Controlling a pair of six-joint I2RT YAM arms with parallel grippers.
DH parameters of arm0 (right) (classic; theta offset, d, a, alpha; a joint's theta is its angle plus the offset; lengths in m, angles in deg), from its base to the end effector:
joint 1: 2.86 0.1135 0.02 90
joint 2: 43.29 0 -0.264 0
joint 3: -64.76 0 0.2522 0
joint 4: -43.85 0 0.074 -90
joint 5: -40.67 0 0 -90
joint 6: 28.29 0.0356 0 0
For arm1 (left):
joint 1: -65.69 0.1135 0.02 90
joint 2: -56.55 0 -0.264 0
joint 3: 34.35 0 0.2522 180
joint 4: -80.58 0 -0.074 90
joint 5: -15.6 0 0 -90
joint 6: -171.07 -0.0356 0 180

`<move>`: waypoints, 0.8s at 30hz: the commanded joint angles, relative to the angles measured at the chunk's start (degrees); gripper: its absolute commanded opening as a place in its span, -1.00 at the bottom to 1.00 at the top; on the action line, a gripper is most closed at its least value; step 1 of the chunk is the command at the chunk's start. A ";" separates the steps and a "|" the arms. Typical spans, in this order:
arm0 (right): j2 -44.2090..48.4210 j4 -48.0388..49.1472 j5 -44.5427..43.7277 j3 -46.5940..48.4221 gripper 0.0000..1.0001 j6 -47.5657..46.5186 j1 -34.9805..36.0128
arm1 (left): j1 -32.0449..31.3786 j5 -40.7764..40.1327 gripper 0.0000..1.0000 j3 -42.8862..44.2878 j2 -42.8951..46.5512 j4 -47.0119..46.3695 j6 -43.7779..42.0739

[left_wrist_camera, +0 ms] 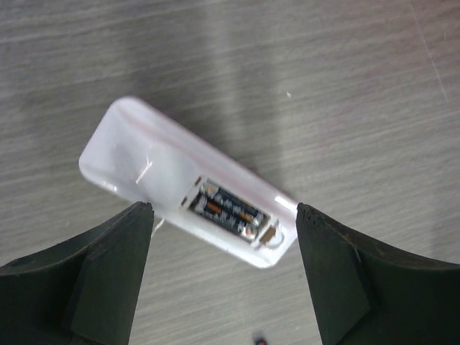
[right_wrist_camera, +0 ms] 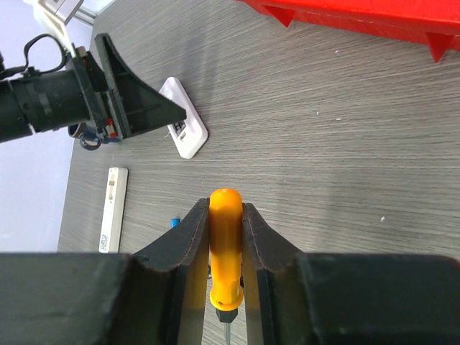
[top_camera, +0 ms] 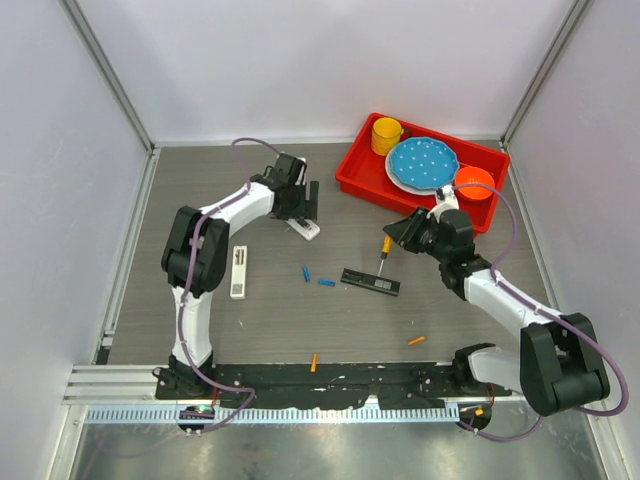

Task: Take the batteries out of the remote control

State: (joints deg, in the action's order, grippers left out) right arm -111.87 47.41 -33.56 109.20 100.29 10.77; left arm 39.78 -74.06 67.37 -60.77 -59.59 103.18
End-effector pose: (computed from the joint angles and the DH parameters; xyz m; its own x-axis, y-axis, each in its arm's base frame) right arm 0.2456 0.0695 0.2181 -0.5627 0.4811 -0.6723 -0.1575 0.7359 0.6585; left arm 0.4013 -0.1952 0.1900 -0.8518 -0.0046 -0.5238 0.1288 0.9674 -0.2181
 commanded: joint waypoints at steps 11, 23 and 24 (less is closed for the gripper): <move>3.45 -1.85 -1.09 1.58 -0.98 -2.99 -0.71 | 0.51 1.51 0.66 13.46 -9.60 4.70 -0.40; 2.75 -1.06 -0.48 1.32 -0.98 -2.55 -0.88 | -3.18 -8.59 0.66 -0.40 0.59 3.73 -3.48; 2.83 -0.97 -0.39 1.32 -0.98 -2.55 -0.88 | -3.62 -9.30 0.66 -1.73 1.03 3.12 -3.30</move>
State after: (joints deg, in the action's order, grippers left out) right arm -110.27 44.48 -34.02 109.20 98.41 10.07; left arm 37.85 -78.96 70.19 -64.90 -55.96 101.12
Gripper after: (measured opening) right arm 0.263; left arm 0.828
